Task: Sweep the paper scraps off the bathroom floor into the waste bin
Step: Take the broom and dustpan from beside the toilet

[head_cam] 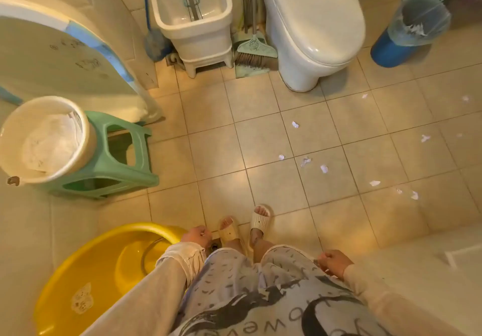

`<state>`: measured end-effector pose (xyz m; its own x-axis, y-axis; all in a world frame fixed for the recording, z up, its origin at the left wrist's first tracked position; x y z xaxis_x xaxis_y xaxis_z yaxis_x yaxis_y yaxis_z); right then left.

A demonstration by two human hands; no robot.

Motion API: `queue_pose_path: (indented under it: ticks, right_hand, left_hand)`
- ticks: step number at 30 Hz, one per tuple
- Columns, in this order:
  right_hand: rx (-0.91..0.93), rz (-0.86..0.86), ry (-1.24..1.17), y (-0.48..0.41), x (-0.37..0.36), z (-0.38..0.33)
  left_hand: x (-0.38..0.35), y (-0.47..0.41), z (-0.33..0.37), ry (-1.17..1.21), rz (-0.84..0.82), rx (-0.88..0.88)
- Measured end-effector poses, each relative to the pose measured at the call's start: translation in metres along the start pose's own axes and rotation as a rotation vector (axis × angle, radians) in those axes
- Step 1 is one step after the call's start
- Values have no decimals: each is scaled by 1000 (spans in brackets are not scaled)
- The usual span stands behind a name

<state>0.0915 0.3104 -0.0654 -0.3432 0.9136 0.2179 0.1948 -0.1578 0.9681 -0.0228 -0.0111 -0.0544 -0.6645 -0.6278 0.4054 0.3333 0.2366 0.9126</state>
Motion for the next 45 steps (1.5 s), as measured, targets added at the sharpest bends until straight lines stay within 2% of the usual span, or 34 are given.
queue_pose_path:
  ticks: [4, 7, 16, 17, 19, 21, 22, 24, 26, 28, 31, 33, 38, 45]
  right_hand:
    - [37, 11, 180, -5, 13, -18]
    - [51, -2, 202, -9, 21, -44]
    - [291, 34, -79, -8, 60, -165]
    - [298, 33, -89, -9, 62, -174]
    - [300, 26, -109, -14, 67, -190]
    - [296, 17, -123, -20, 70, -205]
    - [288, 15, -123, -23, 72, -212]
    - [256, 16, -112, -31, 76, -225]
    - [210, 17, -92, -37, 80, -235]
    - [174, 22, -82, -44, 86, -245]
    - [104, 69, -93, -53, 98, -254]
    - [58, 116, -141, -58, 106, -257]
    - [-51, 165, -140, -58, 122, -264]
    - [-52, 127, -256, -67, 147, -322]
  left_hand:
    - [1, -3, 2, 74, 18, 9]
    - [-4, -10, -6, 82, 11, 29]
    - [16, -18, -32, 277, -28, 253]
    - [15, -19, -16, 339, -31, 265]
    - [1, -12, 53, 531, -170, 265]
    - [-19, -11, 125, 669, -330, 139]
    - [-22, -19, 145, 684, -346, 39]
    - [0, -31, 158, 619, -288, -39]
    - [41, -51, 151, 565, -204, 129]
    - [93, -68, 132, 476, -140, 163]
    - [157, -89, 155, 272, -79, 52]
    - [185, -95, 189, 235, -63, -4]
    - [246, -96, 288, 337, -52, -199]
    - [295, -106, 369, 360, -48, -305]
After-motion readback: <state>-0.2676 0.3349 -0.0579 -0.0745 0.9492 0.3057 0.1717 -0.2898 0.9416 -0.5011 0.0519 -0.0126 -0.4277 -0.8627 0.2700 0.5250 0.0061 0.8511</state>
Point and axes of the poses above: each hand's wrist, its own y-axis away from the middle knuckle, its own x-axis out of the back of the hand, z = x × y, the point moved 6 cm from there along -y, towards the middle knuckle, and after that the axes turned 4 degrees about x, right-handed, at the moved point
